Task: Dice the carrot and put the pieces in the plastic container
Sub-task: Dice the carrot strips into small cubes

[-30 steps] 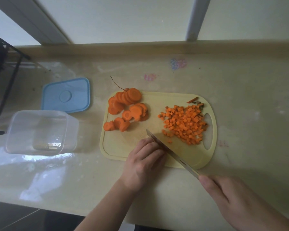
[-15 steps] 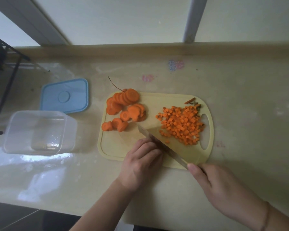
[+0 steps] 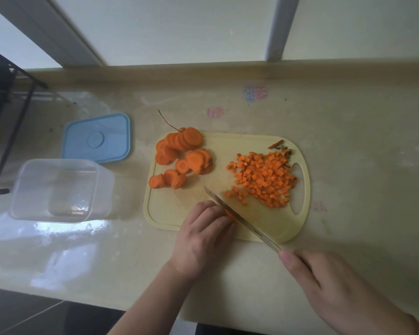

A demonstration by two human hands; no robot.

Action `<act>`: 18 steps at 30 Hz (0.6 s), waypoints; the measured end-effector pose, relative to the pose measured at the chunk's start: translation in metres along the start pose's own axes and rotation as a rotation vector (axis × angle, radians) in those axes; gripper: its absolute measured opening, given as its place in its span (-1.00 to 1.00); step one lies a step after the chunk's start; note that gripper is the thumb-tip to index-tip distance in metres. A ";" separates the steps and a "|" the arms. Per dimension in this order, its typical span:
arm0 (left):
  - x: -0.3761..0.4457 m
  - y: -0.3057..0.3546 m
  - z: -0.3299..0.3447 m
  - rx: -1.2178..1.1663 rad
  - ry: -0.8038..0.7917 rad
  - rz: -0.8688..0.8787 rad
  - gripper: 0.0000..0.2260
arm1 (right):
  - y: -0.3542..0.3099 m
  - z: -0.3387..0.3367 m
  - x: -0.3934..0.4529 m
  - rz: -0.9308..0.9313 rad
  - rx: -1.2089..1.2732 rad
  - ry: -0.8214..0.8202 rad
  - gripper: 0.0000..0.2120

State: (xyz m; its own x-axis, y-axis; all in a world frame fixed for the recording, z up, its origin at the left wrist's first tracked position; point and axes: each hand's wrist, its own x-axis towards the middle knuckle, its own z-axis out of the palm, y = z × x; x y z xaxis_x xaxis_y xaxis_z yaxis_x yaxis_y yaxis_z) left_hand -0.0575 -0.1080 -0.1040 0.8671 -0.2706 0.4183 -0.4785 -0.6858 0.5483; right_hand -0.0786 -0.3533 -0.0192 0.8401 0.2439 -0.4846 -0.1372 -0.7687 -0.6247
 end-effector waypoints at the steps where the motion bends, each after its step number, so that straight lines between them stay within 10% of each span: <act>1: -0.001 0.000 0.000 -0.002 -0.004 0.000 -0.90 | 0.000 -0.001 0.000 0.007 0.005 -0.009 -0.21; 18: -0.001 -0.001 0.000 -0.003 0.015 0.006 -0.89 | -0.014 0.010 0.009 -0.015 -0.151 0.018 -0.26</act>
State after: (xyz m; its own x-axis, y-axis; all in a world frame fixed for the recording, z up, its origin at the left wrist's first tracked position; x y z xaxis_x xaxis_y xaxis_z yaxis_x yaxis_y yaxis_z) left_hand -0.0583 -0.1074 -0.1049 0.8618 -0.2644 0.4329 -0.4844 -0.6824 0.5475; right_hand -0.0743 -0.3343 -0.0217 0.8510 0.2458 -0.4640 -0.0454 -0.8459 -0.5314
